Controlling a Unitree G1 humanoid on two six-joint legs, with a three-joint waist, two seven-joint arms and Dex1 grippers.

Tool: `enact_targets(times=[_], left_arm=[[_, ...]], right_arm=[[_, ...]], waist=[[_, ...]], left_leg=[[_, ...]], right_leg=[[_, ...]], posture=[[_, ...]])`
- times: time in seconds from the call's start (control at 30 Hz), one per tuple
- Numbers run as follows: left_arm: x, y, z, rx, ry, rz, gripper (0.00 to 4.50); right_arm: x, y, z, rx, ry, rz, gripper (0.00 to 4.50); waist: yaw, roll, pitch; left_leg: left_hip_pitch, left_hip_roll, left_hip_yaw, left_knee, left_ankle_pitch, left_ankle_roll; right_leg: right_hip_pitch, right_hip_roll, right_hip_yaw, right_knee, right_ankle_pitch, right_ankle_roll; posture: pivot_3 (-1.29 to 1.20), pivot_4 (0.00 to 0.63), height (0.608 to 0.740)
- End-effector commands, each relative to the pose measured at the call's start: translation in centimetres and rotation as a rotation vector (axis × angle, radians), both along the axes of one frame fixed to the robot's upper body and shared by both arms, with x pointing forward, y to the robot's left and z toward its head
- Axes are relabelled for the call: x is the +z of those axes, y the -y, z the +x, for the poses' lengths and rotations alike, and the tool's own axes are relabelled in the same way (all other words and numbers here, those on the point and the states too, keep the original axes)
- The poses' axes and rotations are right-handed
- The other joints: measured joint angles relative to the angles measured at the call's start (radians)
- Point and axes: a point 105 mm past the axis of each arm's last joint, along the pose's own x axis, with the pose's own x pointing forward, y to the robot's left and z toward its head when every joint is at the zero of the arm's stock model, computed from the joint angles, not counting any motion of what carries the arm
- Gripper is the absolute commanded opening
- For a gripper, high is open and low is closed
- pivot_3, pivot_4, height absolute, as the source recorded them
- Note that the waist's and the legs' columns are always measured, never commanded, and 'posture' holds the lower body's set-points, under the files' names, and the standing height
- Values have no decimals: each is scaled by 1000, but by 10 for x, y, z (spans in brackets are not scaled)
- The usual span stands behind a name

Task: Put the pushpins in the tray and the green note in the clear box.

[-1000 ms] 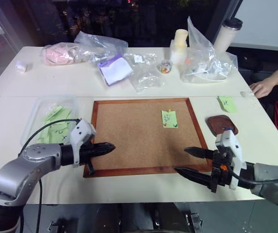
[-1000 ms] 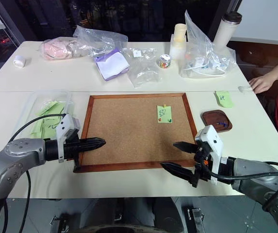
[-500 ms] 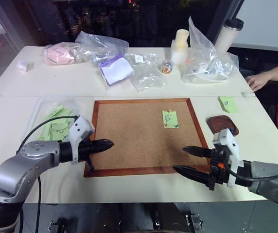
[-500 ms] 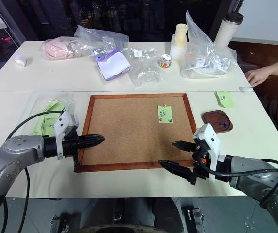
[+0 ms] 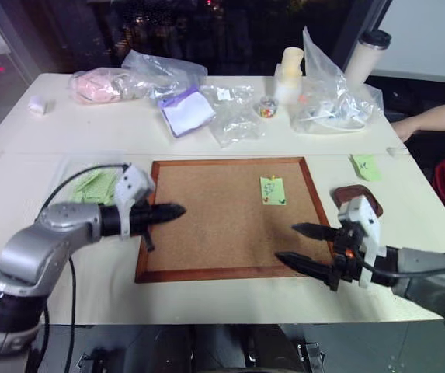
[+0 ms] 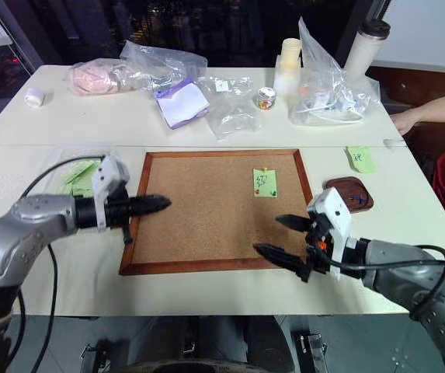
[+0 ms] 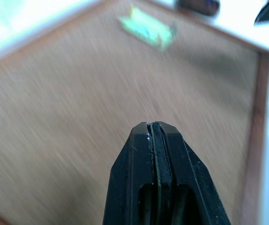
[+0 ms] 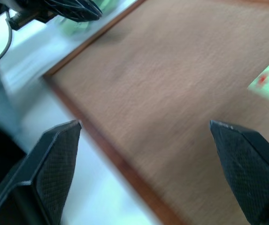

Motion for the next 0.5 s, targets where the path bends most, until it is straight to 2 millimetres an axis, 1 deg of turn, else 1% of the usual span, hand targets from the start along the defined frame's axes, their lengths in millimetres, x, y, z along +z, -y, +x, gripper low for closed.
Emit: enact_targets(times=[0.03, 0.07, 0.13, 0.23, 0.37, 0.43, 0.5], left_arm=[[5, 21, 1, -102, 34, 5, 167], [2, 25, -1, -128, 29, 17, 167], [-15, 36, -5, -197, 8, 71, 167], [-40, 46, 4, -218, -33, 85, 167], [-73, 44, 9, -258, -47, 219, 167], [-83, 43, 9, -263, -57, 253, 167], [-89, 42, 7, -275, -64, 272, 167]], right_arm=[[14, 7, 25, -87, 108, 4, 4500], [15, 8, 30, -98, 120, 4, 4500], [18, 6, 44, -113, 164, -3, 4500], [19, 8, 79, -192, 247, -5, 4500], [8, 4, 107, -205, 281, -29, 4500], [2, 3, 118, -205, 291, -41, 4500], [-4, 1, 128, -202, 294, -53, 4500]], waist=[[-2, 0, 0], [-4, 0, 0], [-6, 0, 0], [-7, 1, 0], [-4, 1, 0], [-2, 1, 0], [-3, 2, -1]], left_leg=[[0, 0, 0, 0, 0, 0], [0, 0, 1, 0, 0, 0], [0, 0, 1, -1, 0, 1], [0, 0, 4, -1, 0, 1], [0, 0, 4, 0, 0, 0], [-1, 0, 4, 0, 0, 0], [-1, 0, 5, 0, 0, 0]], right_leg=[[0, 0, 0, 0, 0, 0], [-1, 0, 1, 0, 0, 0], [-2, 0, 1, 0, 0, 0], [-2, 1, 1, 0, 0, 0], [-2, 2, 1, 1, 0, 0], [-3, 1, 1, 1, 0, 0], [-3, 1, 1, 0, 0, 0]], posture=[[0, 150, 734], [0, 150, 734], [0, 150, 734], [0, 150, 734], [0, 150, 734], [0, 150, 734], [0, 150, 734]])
